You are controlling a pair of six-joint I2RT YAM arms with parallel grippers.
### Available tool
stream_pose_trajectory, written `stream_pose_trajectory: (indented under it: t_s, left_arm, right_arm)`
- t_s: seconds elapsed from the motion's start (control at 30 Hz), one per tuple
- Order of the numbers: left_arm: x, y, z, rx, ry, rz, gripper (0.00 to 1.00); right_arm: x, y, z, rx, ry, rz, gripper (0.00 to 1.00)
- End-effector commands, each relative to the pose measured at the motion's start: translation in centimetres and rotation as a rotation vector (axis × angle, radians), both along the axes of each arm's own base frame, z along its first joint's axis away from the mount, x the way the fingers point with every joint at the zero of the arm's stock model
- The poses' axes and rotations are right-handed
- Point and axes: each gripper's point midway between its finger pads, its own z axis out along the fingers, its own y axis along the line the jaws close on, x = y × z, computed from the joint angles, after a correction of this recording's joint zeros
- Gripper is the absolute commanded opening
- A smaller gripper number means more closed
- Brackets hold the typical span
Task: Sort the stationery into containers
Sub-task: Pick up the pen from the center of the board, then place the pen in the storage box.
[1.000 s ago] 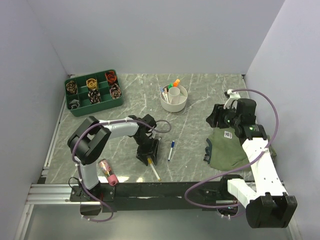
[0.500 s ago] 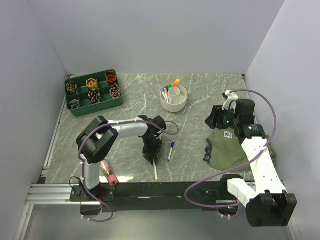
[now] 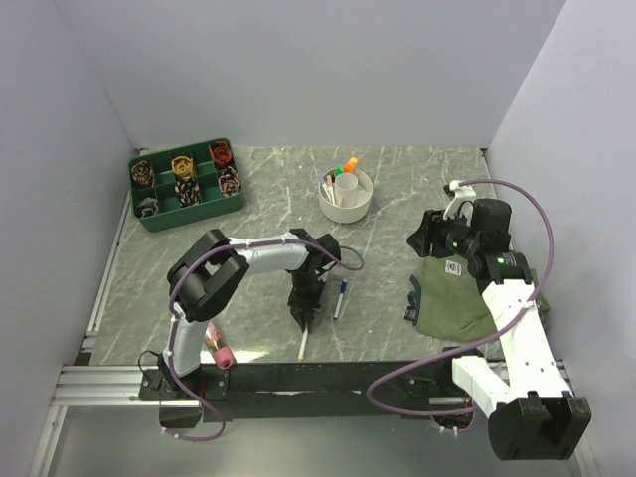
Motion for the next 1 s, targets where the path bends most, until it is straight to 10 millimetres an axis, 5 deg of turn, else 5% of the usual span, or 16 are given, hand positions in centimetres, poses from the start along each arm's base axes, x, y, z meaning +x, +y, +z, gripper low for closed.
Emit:
stream_pose_trajectory:
  t_s: [0.0, 0.13, 0.23, 0.43, 0.6, 0.8, 0.97]
  left_arm:
    - [1.0, 2.8, -7.3, 0.171, -0.11, -0.073, 0.09]
    - [1.0, 2.3, -7.4, 0.151, -0.112, -0.105, 0.01]
    - [2.7, 0.7, -5.3, 0.085, -0.183, -0.139, 0.01]
    - [8.4, -3.0, 4.3, -0.167, -0.394, -0.232, 0.01]
    - [12.5, -2.6, 10.7, -0.253, -0.51, -0.25, 0.01]
    - [15.8, -4.8, 19.6, -0.493, -0.689, -0.303, 0.01]
    - [21.3, -6.8, 28.9, -0.7, -1.141, -0.358, 0.01]
  right_arm:
    - [0.2, 0.2, 1.4, -0.013, -0.07, 0.026, 0.6]
    - [0.5, 0.3, 1.8, -0.003, -0.077, 0.029, 0.6]
    - [0.9, 0.3, 2.4, -0.009, -0.081, 0.031, 0.6]
    - [2.7, 0.0, 4.2, -0.024, -0.093, 0.022, 0.6]
    - [4.2, -0.2, 5.9, -0.022, -0.101, 0.005, 0.59]
    - [5.1, -0.7, 6.5, -0.052, -0.115, -0.013, 0.59]
    - [5.4, -1.2, 7.0, -0.074, -0.154, -0.031, 0.59]
